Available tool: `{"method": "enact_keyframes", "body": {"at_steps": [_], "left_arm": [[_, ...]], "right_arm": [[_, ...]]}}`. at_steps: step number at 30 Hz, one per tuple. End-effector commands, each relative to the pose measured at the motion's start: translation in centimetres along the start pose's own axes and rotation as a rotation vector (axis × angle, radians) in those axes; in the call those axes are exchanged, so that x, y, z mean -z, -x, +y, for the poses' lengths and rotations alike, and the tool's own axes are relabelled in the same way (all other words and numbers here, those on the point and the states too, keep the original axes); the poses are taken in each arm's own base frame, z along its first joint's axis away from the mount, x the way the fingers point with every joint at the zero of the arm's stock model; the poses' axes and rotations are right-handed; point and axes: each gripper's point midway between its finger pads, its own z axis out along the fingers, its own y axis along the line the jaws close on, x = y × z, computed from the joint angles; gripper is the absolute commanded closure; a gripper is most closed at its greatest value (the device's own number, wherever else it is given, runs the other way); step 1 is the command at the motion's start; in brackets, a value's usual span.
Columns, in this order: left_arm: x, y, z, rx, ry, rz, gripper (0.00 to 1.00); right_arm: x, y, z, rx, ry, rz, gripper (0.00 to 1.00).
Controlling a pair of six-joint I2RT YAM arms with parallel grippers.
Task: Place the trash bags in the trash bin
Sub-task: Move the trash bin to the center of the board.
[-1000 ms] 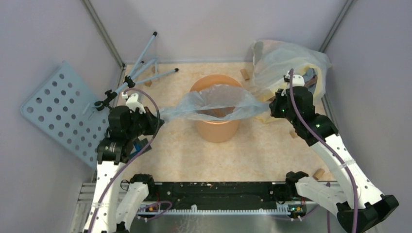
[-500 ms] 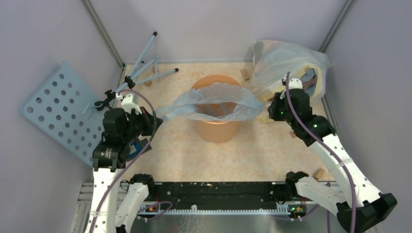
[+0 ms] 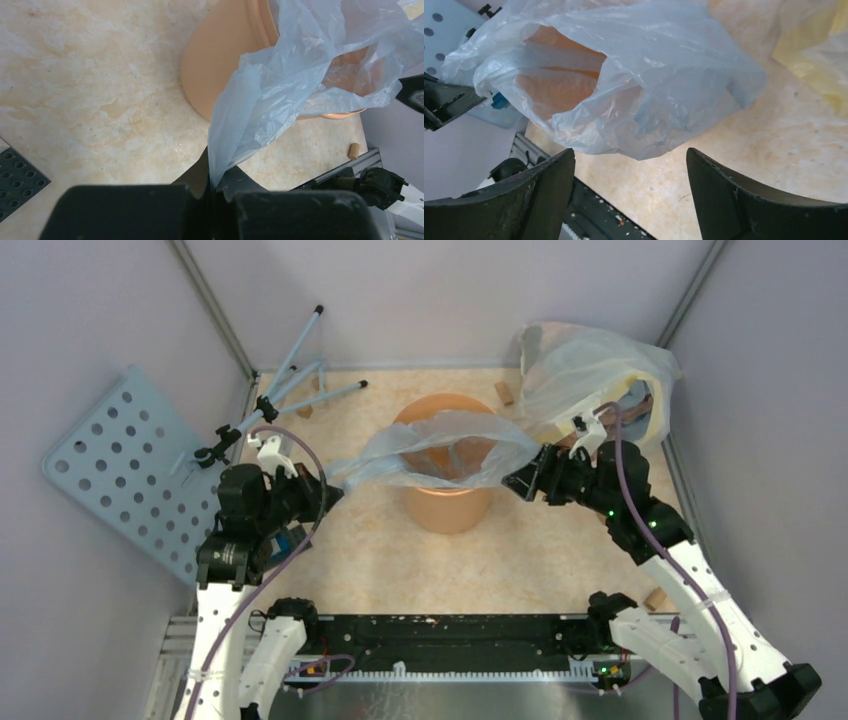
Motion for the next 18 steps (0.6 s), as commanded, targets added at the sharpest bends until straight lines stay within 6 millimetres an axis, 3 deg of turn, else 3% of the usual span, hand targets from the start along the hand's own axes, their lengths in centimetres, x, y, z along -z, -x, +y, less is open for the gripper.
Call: {"method": "enact_keyframes", "body": {"at_steps": [1, 3, 6, 9, 11, 14, 16, 18], "left_arm": [[-0.2, 1.1, 0.2, -0.019, 0.012, -0.046, 1.0], [-0.4, 1.0, 0.7, -0.02, 0.031, -0.039, 1.0], [-0.6, 0.9, 1.0, -0.022, 0.043, -0.029, 1.0], [-0.8, 0.7, 1.2, -0.022, 0.049, -0.022, 1.0], [-0.9, 0.8, 1.4, -0.027, 0.057, -0.022, 1.0], [-0.9, 0.9, 1.8, -0.035, 0.072, -0.026, 1.0], [-0.9, 1.1, 1.6, -0.038, 0.065, -0.034, 1.0], [-0.8, 1.1, 1.5, -0.042, 0.062, -0.037, 1.0]], "right_arm": [[-1.2, -0.6, 2.4, -0.184, 0.146, 0.014, 0.18], [-1.7, -0.9, 2.5, -0.26, 0.158, 0.009, 0.19], [-2.1, -0.8, 2.6, -0.342, 0.184, -0.015, 0.32], [-2.2, -0.8, 2.6, -0.353, 0.187, -0.021, 0.52], [-2.4, -1.0, 2.3, -0.353, 0.172, -0.014, 0.59], [-2.5, -0.8, 2.3, -0.353, 0.171, -0.021, 0.57], [-2.4, -0.6, 2.8, -0.349, 0.198, -0.024, 0.41], [-2.4, -0.3, 3.2, -0.352, 0.214, -0.025, 0.37]]}}
